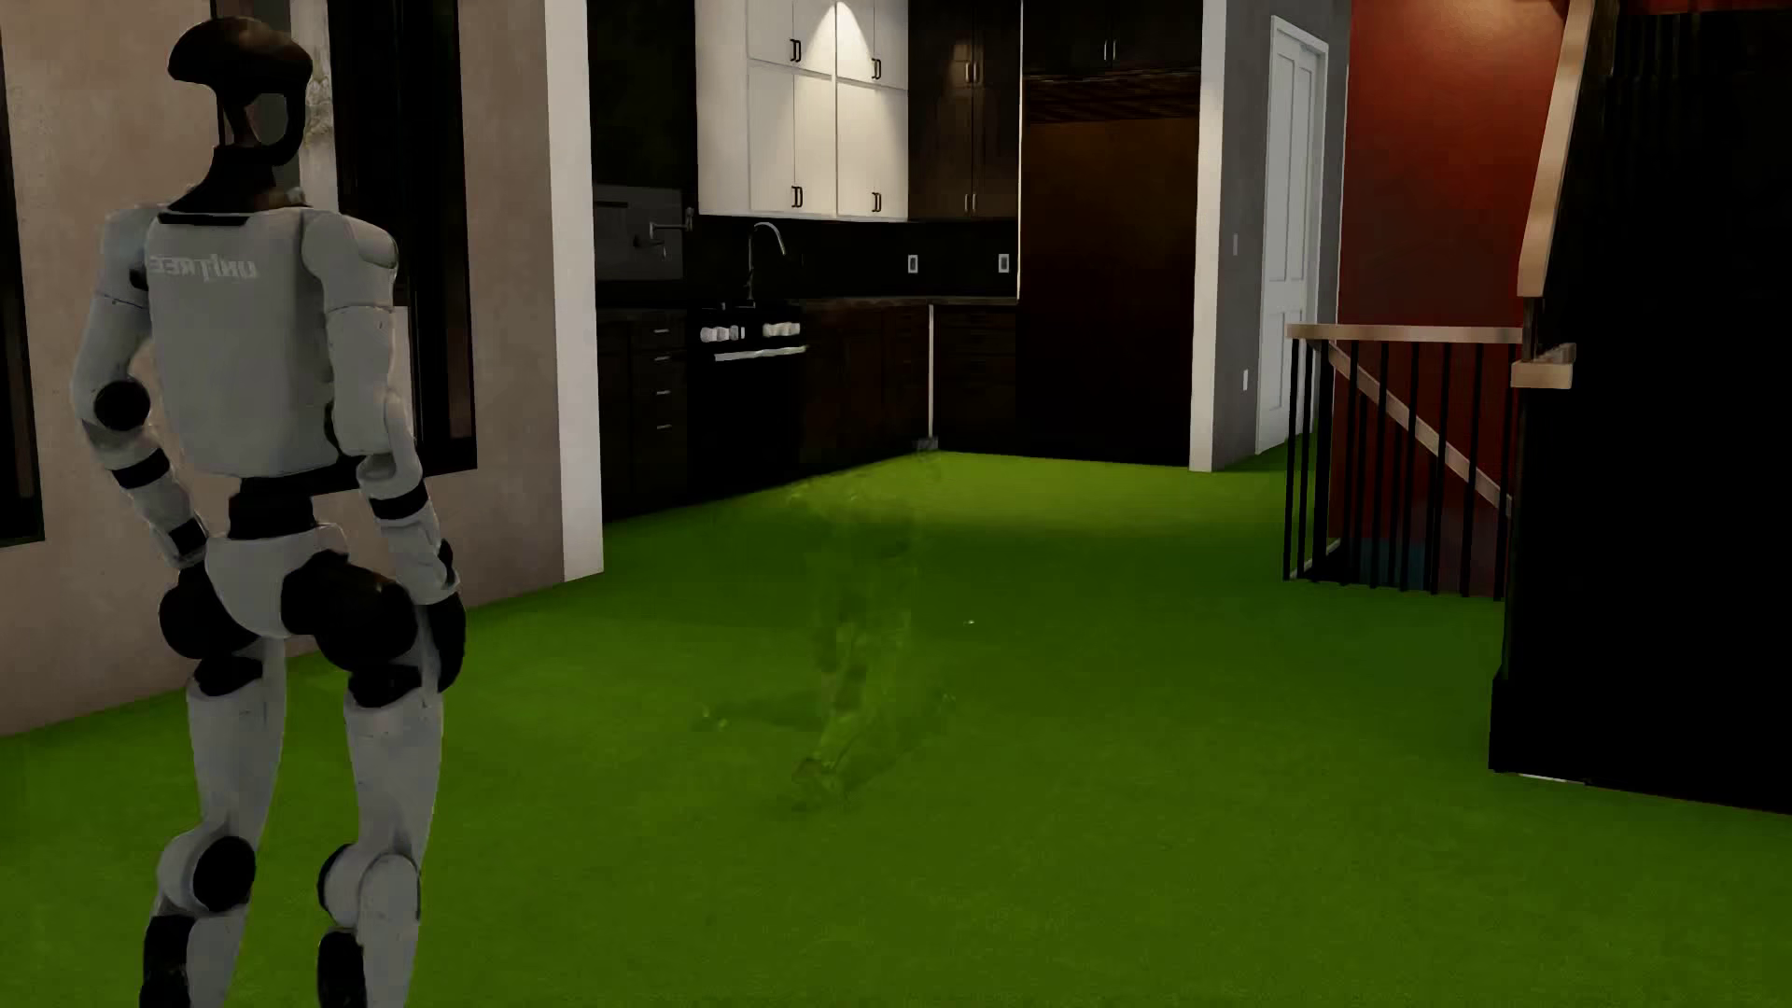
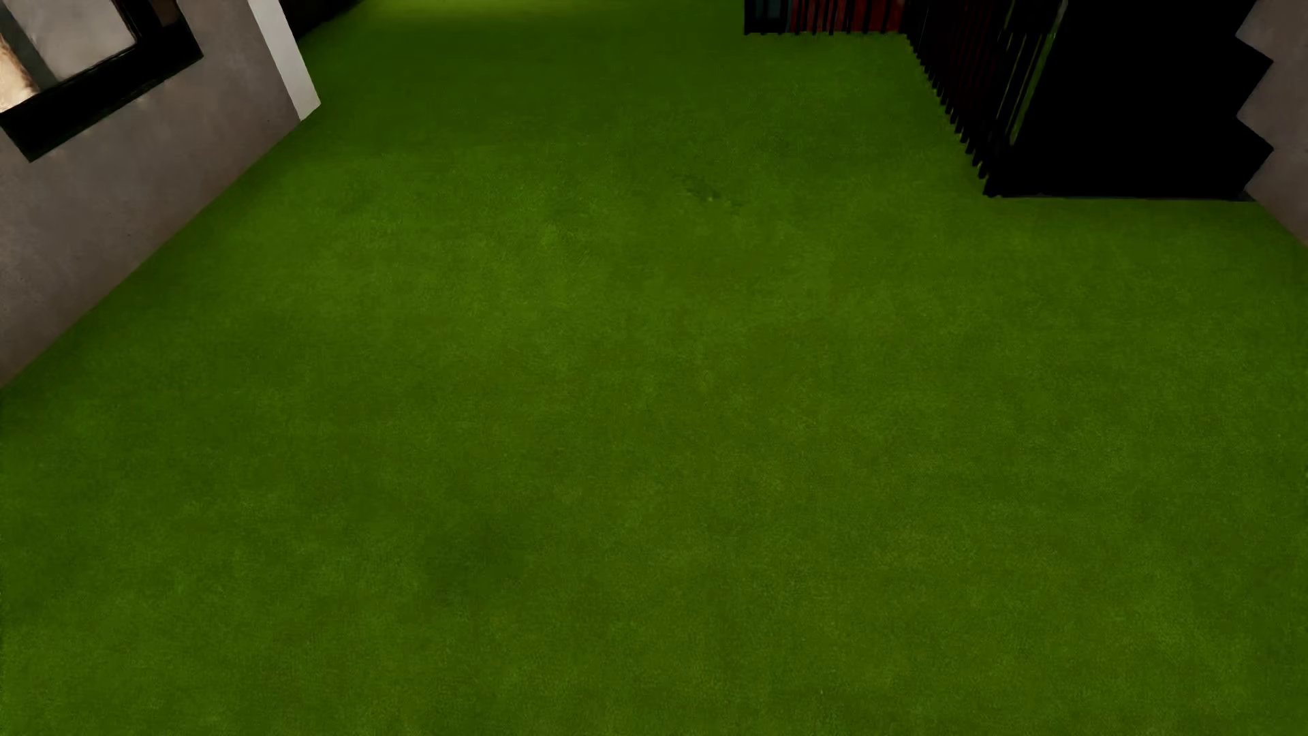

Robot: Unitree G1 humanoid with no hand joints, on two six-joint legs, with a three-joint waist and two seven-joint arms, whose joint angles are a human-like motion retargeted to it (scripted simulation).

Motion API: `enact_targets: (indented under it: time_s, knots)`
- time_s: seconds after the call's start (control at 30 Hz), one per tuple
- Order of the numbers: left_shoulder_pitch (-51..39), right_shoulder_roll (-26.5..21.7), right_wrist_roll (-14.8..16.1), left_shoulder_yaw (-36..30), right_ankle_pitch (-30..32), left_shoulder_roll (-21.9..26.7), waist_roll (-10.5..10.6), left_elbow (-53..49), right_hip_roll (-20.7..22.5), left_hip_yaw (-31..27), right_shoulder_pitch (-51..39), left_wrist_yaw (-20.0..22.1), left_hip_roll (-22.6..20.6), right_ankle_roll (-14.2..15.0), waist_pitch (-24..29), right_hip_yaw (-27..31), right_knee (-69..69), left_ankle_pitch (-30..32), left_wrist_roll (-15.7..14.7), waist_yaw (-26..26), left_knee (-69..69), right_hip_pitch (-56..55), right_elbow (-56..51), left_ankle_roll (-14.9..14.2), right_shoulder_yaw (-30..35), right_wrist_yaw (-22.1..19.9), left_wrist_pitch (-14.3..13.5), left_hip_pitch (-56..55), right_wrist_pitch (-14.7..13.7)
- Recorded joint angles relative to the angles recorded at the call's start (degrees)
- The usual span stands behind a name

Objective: Walk forward

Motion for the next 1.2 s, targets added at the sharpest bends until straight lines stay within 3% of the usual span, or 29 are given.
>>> enact_targets:
  time_s: [0.13,0.2,0.23,0.3,0.4,0.57,0.73,0.8,0.93,1.0,1.07,1.13,1.17,1.2]
  knots:
    - [0.0,-0.1,0.0,-0.1,-1.1,0.1,0.1,0.0,0.1,0.0,0.0,0.0,0.1,0.0,0.1,0.0,0.6,-0.1,0.0,0.0,0.3,-0.3,0.0,0.0,0.1,0.0,0.0,-0.4,0.0]
    - [0.0,0.0,0.0,0.2,-8.1,0.1,0.0,0.1,0.3,0.0,0.0,0.0,0.0,0.0,0.3,0.0,13.2,-0.5,0.0,0.1,3.0,-2.9,0.0,0.0,0.2,0.0,0.0,-2.3,0.0]
    - [0.2,0.1,0.0,0.6,-8.2,0.1,-0.1,0.2,0.6,0.0,0.0,0.0,-0.2,0.0,0.4,0.0,12.4,-2.5,0.0,0.1,12.8,-5.3,0.0,0.0,0.4,0.0,0.0,-4.0,0.0]
    - [1.7,0.5,0.0,2.3,-5.1,-0.2,-0.3,-1.4,1.0,0.0,0.8,0.0,-0.1,0.0,1.5,0.0,13.6,-7.0,0.0,-0.3,14.8,-6.6,-0.4,0.0,1.1,0.0,0.0,-4.4,0.0]
    - [3.4,1.4,0.0,2.3,-6.8,0.0,-0.6,-0.9,1.0,0.0,2.3,0.0,0.4,0.0,1.0,0.0,15.4,-12.7,0.0,-0.8,14.7,-6.2,0.2,0.0,-0.5,0.0,0.0,-1.3,0.0]
    - [5.4,0.6,0.0,5.0,-12.9,0.5,-0.5,-0.7,1.8,0.0,2.8,0.0,0.6,0.0,0.2,0.0,15.5,-15.6,0.0,-0.7,16.8,-4.9,0.7,0.0,-1.3,0.0,0.0,-1.1,0.0]
    - [3.4,-0.6,0.0,6.1,-16.9,-0.9,2.7,-0.5,4.6,0.0,0.4,0.0,1.9,0.0,2.7,0.0,15.6,-11.4,0.0,1.3,47.2,-3.9,-0.3,0.0,-2.2,0.0,0.0,-26.0,0.0]
    - [4.2,0.4,0.0,7.0,-19.1,-1.5,2.5,0.4,4.0,0.0,-1.7,0.0,1.2,0.0,3.0,0.0,13.5,-10.4,0.0,4.0,52.2,-1.9,-1.9,0.0,-4.3,0.0,0.0,-35.8,0.0]
    - [7.9,1.9,0.0,9.2,-23.9,-1.0,1.0,3.1,1.6,0.0,-5.8,0.0,1.6,0.0,4.6,0.0,10.6,-3.4,0.0,8.7,38.5,4.4,-15.4,0.0,-7.8,0.0,0.0,-47.4,0.0]
    - [8.7,2.4,0.0,10.7,-27.2,-0.9,1.0,6.3,1.1,0.0,-8.9,0.0,3.0,0.0,6.0,0.0,11.2,2.1,0.0,9.1,29.8,8.4,-23.0,0.0,-8.9,0.0,0.0,-49.6,0.0]
    - [8.7,3.3,0.0,13.2,-30.4,-0.9,0.9,10.2,0.3,0.0,-11.6,0.0,4.7,0.0,6.2,0.0,12.1,3.7,0.0,10.0,23.7,13.3,-27.9,0.0,-9.6,0.0,0.0,-49.3,0.0]
    - [8.8,4.1,0.0,15.1,-27.4,-0.3,-0.5,12.5,-1.6,0.0,-12.5,0.0,5.2,0.0,5.2,0.0,11.7,8.9,0.0,11.4,26.4,16.0,-30.6,0.0,-9.3,0.0,0.0,-49.0,0.0]
    - [8.3,4.2,0.0,14.4,-21.5,0.2,-1.8,13.5,-2.7,0.0,-12.5,0.0,4.1,0.0,4.9,0.0,11.6,12.6,0.0,11.3,29.1,16.3,-30.9,0.0,-8.7,0.0,0.0,-49.5,0.0]
    - [7.1,4.0,0.0,13.5,-11.2,0.6,-2.7,14.3,-3.3,0.0,-11.9,0.0,2.4,0.0,5.2,0.0,14.2,13.3,0.0,10.9,32.1,15.5,-30.2,0.0,-7.8,0.0,0.0,-49.2,0.0]
